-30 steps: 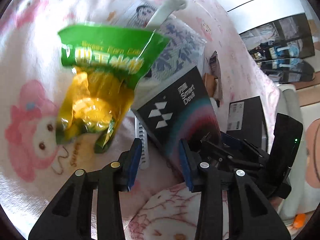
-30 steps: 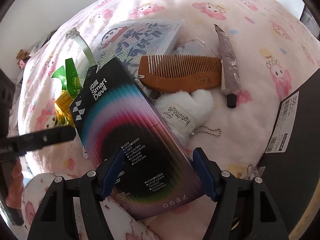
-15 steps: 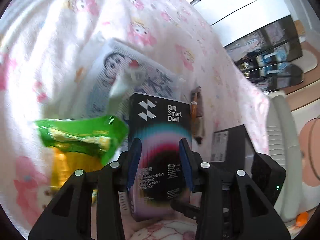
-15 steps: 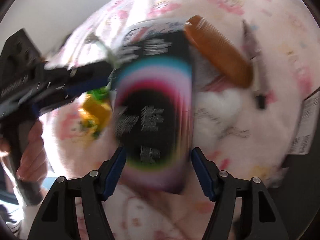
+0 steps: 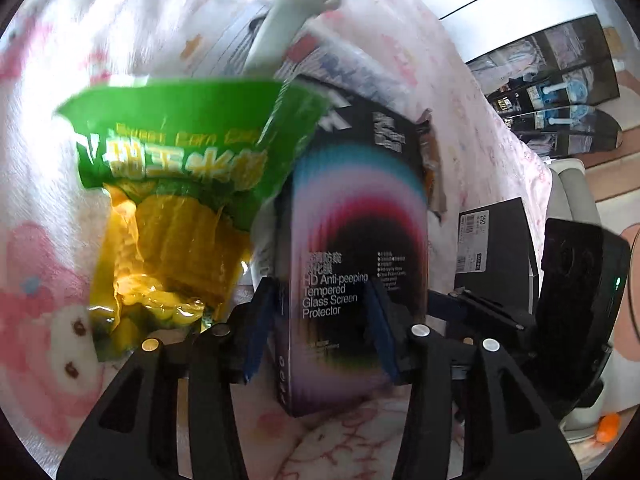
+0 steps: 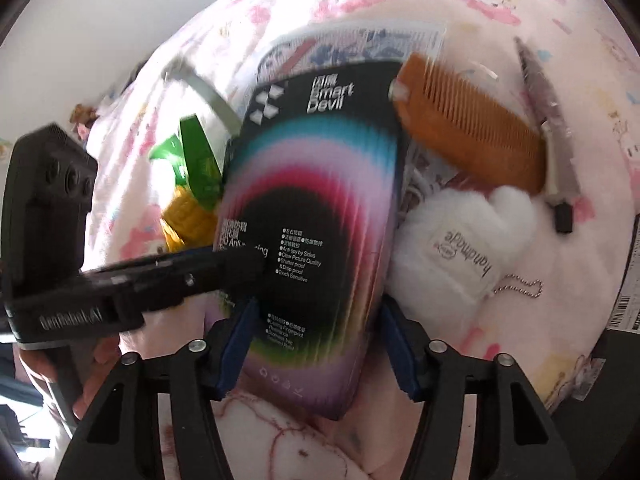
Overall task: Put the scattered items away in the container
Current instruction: 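Turn the held black box upright in the left tool, then carry the black box over the open black container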
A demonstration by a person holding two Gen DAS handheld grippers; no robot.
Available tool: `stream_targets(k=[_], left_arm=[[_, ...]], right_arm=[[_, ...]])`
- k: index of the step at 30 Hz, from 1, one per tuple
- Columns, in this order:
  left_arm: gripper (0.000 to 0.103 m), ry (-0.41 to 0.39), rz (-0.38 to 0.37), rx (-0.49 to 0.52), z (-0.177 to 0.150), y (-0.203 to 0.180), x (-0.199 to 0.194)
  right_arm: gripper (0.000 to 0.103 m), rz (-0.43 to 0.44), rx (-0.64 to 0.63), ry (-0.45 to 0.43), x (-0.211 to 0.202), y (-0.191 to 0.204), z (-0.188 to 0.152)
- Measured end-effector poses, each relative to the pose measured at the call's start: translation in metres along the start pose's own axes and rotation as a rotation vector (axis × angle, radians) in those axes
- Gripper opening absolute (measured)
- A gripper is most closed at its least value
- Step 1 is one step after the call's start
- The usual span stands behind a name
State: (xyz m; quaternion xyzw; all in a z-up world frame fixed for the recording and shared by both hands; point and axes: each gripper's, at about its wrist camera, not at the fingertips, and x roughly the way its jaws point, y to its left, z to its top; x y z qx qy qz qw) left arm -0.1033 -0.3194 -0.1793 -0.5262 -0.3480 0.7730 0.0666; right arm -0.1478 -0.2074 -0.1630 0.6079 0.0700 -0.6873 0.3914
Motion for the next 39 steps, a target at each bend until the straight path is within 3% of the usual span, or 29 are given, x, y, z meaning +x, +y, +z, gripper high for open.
stream_targets(k=[5, 9, 12, 21, 27, 39], left_arm=[[0.046, -0.062, -0.01, 0.048, -0.004, -0.024, -0.029], [0.045, -0.118, 0.002, 0.099, -0.01, -0.046, -0.051], [0.044, -0.152, 0.001, 0.134, -0.017, -0.063, -0.067], [0.044, -0.166, -0.014, 0.24, -0.037, -0.119, -0.083], [0.044, -0.131, -0.041, 0.302, -0.057, -0.169, -0.067], [0.044, -0.025, -0.123, 0.448, -0.08, -0.279, -0.01]], right_arm=[[0.054, 0.087, 0.037, -0.061, -0.031, 0.002, 0.0], [0.054, 0.069, 0.007, -0.105, -0.065, 0.013, -0.023], [0.055, 0.064, -0.005, -0.133, -0.082, 0.014, -0.02], [0.054, 0.063, 0.012, -0.219, -0.153, -0.001, -0.068], [0.054, 0.048, 0.066, -0.272, -0.186, -0.021, -0.099], [0.054, -0.028, 0.203, -0.372, -0.254, -0.104, -0.157]])
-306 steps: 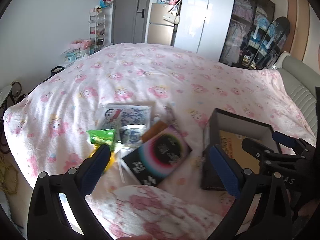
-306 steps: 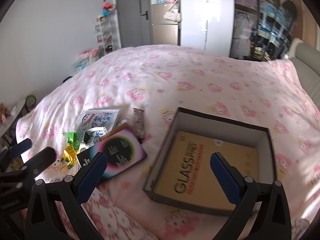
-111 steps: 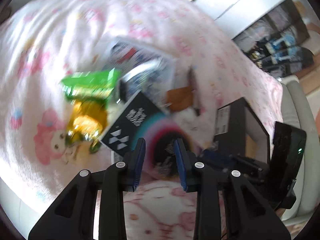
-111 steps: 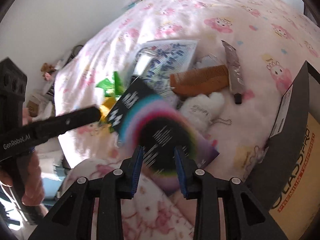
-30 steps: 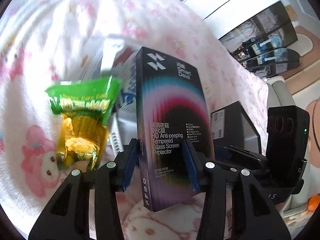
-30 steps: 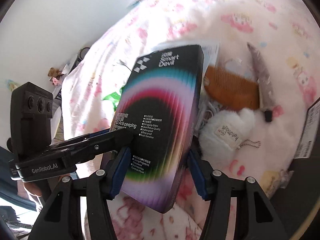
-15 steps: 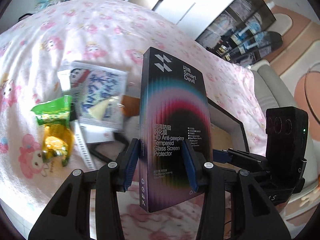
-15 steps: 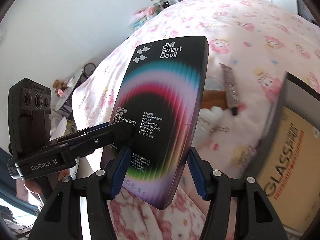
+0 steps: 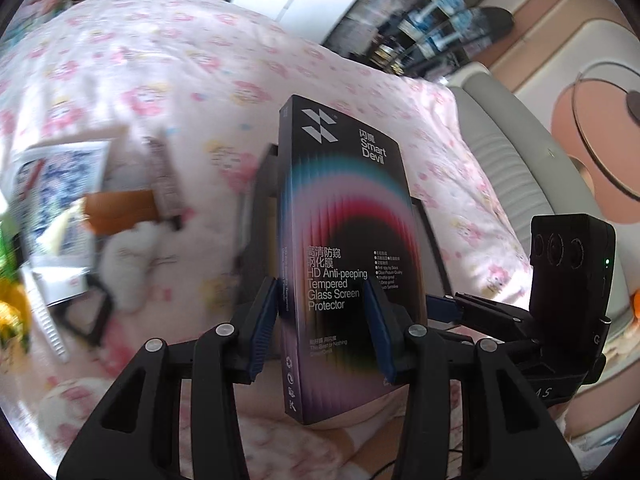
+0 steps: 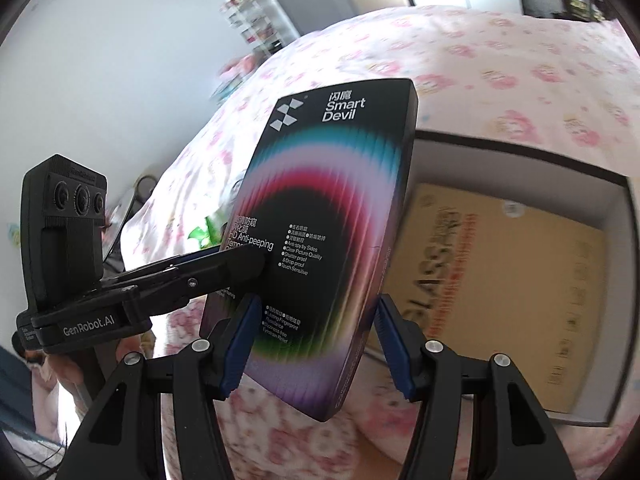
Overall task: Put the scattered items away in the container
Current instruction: 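Carry the black box over the open black container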
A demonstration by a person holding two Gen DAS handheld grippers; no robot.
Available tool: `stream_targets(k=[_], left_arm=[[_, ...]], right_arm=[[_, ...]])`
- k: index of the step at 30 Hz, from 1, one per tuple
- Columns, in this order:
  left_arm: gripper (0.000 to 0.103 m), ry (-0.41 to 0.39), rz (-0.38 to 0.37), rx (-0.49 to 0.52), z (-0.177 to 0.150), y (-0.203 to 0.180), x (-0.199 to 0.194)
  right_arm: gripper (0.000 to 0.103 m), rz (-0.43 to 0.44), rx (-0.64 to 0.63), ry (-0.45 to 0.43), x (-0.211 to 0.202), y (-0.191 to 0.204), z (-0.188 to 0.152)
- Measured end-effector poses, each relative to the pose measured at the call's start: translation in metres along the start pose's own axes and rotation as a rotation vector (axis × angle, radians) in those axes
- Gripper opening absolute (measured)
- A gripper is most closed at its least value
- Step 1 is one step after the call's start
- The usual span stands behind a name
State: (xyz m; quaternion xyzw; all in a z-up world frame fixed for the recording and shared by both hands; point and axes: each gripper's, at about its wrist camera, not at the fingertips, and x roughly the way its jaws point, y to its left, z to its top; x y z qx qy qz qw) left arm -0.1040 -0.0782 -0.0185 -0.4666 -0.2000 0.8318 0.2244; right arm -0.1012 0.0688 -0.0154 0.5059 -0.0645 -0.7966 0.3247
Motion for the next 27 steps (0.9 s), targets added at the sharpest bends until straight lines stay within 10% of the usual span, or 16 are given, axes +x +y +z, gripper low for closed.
stream_targets(k=[27], left_arm=[[0.045, 0.264, 0.027, -0.003, 0.017, -0.041, 0.177]], right_arm=[[0.054, -0.056, 0.23, 0.068, 0.029, -0.165, -0.011]])
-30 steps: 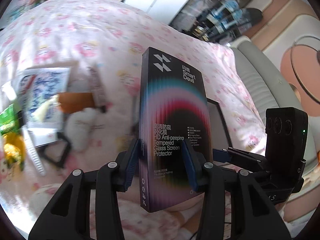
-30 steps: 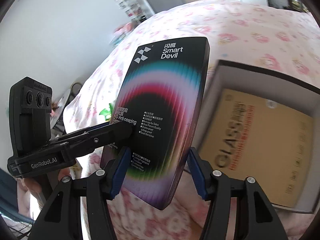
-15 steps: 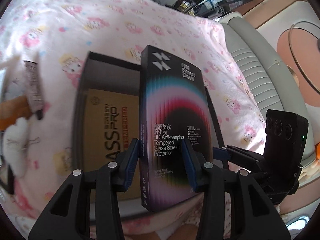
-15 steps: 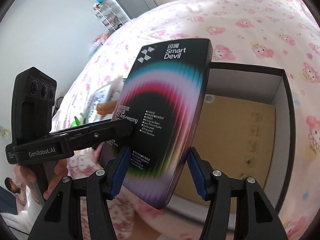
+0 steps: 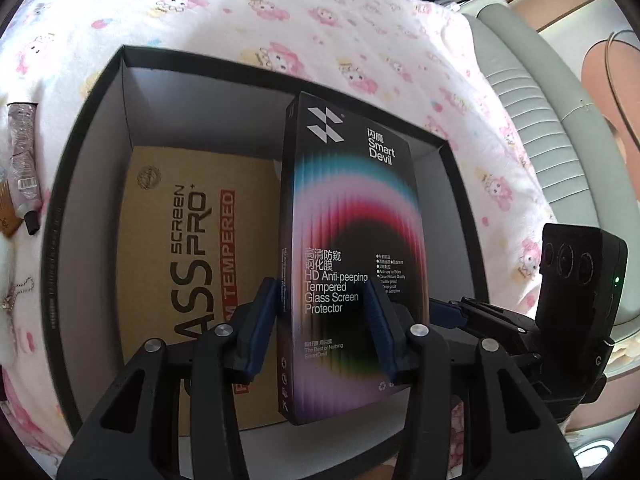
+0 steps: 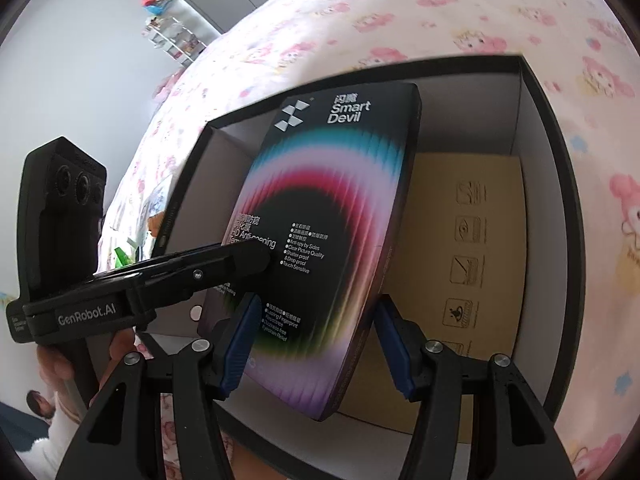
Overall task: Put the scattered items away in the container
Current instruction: 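Carry the black box over the open black container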
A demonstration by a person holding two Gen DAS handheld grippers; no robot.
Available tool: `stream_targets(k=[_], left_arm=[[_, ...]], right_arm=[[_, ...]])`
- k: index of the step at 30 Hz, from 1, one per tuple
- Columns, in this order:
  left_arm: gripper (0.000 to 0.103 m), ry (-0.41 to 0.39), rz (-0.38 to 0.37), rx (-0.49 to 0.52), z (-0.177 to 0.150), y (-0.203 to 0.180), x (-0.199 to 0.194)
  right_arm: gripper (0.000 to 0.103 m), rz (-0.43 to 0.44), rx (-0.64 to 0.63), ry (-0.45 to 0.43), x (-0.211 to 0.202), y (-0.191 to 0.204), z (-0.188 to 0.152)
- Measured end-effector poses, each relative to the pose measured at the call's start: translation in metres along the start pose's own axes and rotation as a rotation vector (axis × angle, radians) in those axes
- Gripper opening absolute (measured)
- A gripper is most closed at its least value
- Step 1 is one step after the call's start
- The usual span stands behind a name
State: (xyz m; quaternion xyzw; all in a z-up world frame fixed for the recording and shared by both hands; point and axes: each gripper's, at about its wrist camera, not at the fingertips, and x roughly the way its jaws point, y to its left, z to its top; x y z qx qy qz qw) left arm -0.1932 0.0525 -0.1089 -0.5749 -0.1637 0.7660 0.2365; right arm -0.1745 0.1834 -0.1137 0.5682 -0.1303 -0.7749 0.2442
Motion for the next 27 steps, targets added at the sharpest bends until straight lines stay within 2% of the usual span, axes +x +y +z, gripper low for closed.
stream_targets(k=[13, 15, 16, 17, 20, 23, 27], left_arm=[[0.047, 0.095, 0.03, -0.081, -0.012, 0.019, 0.022], [0.047, 0.123, 0.064, -0.088, -0.012, 0.019, 0.024], [0.044, 0.145, 0.099, -0.084, -0.012, 0.018, 0.027], [0.046, 0.165, 0.135, -0.078, -0.011, 0.016, 0.029], [0.043, 0.182, 0.163, -0.07, -0.011, 0.011, 0.029], [0.043, 0.161, 0.163, -0.091, -0.01, 0.012, 0.021], [0.043, 0.099, 0.227, -0.104, -0.009, 0.015, 0.003]], right_arm=[[0.055, -0.02, 0.04, 0.115, 0.035, -0.008, -0.001], [0.055, -0.031, 0.038, 0.131, 0.04, -0.007, -0.002], [0.055, -0.039, 0.036, 0.137, 0.042, -0.006, -0.002], [0.055, -0.043, 0.031, 0.135, 0.042, -0.005, -0.002], [0.055, -0.049, 0.028, 0.12, 0.038, -0.004, -0.002], [0.055, -0.032, 0.031, 0.106, 0.033, -0.003, -0.002], [0.055, -0.067, 0.017, 0.064, 0.025, 0.005, -0.002]])
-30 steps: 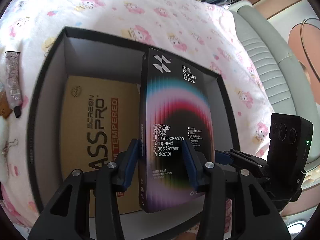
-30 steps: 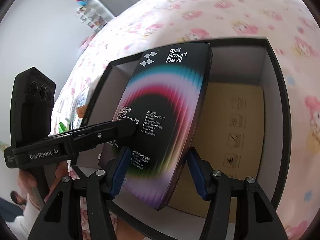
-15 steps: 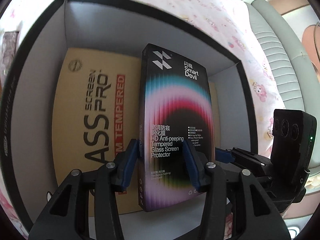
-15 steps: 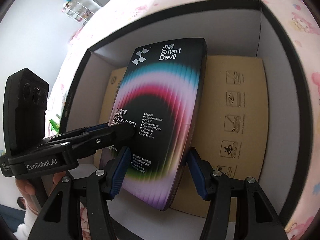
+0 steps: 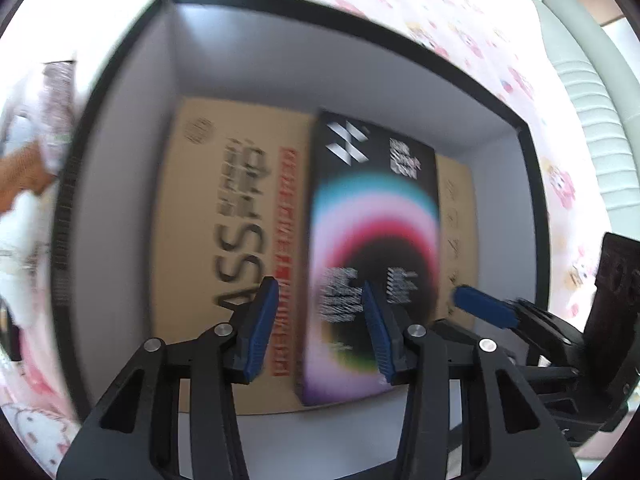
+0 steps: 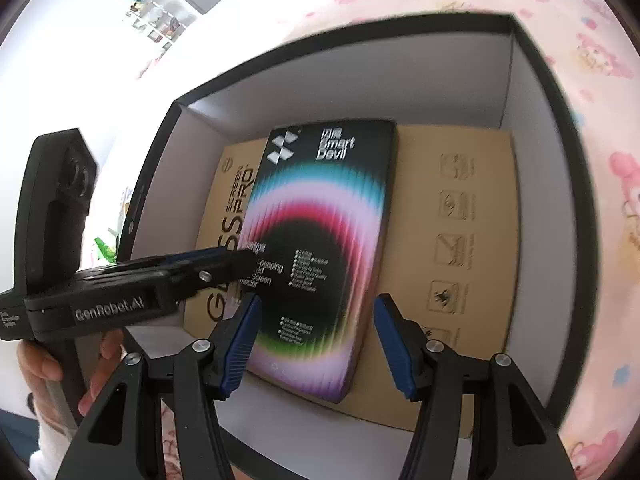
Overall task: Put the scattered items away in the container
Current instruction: 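Carry the black box over the open black container, then lower the black box into the container and open the left tool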
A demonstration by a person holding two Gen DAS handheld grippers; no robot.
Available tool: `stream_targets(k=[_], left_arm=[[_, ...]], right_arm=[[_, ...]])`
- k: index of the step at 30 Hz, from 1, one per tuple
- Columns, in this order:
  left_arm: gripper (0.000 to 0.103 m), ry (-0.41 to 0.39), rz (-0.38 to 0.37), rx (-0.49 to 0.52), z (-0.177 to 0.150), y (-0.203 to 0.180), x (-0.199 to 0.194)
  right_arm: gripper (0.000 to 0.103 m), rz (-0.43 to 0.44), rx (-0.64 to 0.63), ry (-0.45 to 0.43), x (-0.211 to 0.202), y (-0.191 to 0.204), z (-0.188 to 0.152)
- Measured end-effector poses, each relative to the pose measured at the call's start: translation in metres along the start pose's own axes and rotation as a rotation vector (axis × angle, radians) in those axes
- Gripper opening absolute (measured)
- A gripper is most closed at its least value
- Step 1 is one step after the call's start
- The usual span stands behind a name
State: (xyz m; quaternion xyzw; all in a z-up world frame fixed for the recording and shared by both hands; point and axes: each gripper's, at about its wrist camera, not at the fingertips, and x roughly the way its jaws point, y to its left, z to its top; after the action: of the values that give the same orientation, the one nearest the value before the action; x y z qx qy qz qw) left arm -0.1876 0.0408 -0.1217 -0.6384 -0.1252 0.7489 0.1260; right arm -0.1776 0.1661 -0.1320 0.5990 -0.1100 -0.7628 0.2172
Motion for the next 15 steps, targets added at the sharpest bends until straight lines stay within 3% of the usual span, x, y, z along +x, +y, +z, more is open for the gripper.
stream_targets(k=[5, 9, 12, 15], left_arm=[[0.038, -0.029, 0.022, 0.002, 0.003, -0.003, -0.004], [0.036, 0.045, 0.02, 0.0, 0.001, -0.013, 0.014], [0.037, 0.075, -0.022, 0.012, 0.0, -0.025, 0.019], [0.03, 0.078, -0.09, 0.009, 0.002, -0.029, 0.014]], right_arm=[[0.055, -0.048, -0.022, -0.1, -0.019, 0.006, 0.001], [0.055, -0.029, -0.01, -0.121, -0.025, 0.001, 0.009], [0.054, -0.042, -0.035, -0.124, -0.023, 0.005, 0.008], [0.049, -0.053, -0.045, -0.123, -0.023, 0.0, 0.003]])
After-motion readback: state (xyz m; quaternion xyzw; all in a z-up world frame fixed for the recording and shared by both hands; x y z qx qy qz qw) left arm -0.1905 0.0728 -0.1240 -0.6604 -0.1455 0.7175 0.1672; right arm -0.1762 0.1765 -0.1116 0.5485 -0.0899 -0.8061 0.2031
